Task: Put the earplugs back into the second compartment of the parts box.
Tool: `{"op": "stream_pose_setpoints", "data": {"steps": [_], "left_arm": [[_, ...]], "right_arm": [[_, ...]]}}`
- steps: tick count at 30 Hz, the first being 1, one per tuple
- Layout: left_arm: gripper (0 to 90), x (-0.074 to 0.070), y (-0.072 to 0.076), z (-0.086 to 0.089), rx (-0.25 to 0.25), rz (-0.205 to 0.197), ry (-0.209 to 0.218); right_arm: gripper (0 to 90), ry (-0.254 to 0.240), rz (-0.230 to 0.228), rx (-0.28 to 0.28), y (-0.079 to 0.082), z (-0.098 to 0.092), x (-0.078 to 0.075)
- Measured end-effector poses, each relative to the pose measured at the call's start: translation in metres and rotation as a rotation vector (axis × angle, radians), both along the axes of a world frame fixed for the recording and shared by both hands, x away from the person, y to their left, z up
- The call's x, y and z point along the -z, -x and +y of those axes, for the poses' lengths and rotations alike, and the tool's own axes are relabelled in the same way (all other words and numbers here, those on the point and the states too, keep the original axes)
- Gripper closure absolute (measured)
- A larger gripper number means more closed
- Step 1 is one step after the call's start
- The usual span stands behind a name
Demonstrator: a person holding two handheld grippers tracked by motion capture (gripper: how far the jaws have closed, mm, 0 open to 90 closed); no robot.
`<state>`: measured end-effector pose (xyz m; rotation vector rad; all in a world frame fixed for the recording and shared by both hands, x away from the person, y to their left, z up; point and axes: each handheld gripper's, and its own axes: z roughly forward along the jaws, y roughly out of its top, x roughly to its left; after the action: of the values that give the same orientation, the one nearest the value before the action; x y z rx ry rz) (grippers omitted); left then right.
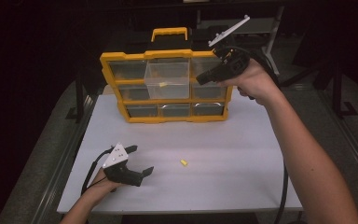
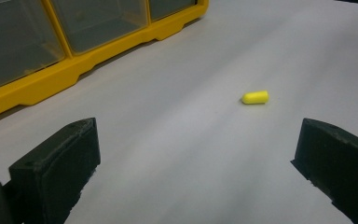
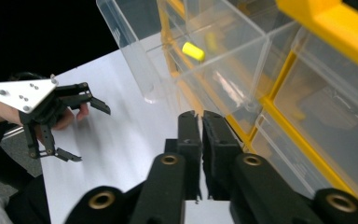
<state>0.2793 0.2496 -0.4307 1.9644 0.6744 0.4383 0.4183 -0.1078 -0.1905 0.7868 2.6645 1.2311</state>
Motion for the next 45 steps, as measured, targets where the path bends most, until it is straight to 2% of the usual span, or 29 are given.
{"op": "stream_pose_setpoints", "data": {"steps": [12,23,31,45], "left_arm": [[0.0,0.0,0.0,0.0,0.003,0.001,-0.001],[0.0,0.001,0.0,0.0,0.006,0.004,-0.002],[0.0,0.001,0.0,-0.001,0.01,0.005,-0.005],[0.0,0.001,0.001,-0.001,0.014,0.007,-0.006]], "right_arm": [[56.7,0.018,-0.006,-0.004,0.006,0.002,0.034],[37.6,0.018,0.019,-0.026,0.009,0.006,0.072],[23.2,0.02,0.045,-0.002,0.012,0.01,0.098],[20.4,0.03,0.1,-0.012,0.018,0.018,0.14]]}}
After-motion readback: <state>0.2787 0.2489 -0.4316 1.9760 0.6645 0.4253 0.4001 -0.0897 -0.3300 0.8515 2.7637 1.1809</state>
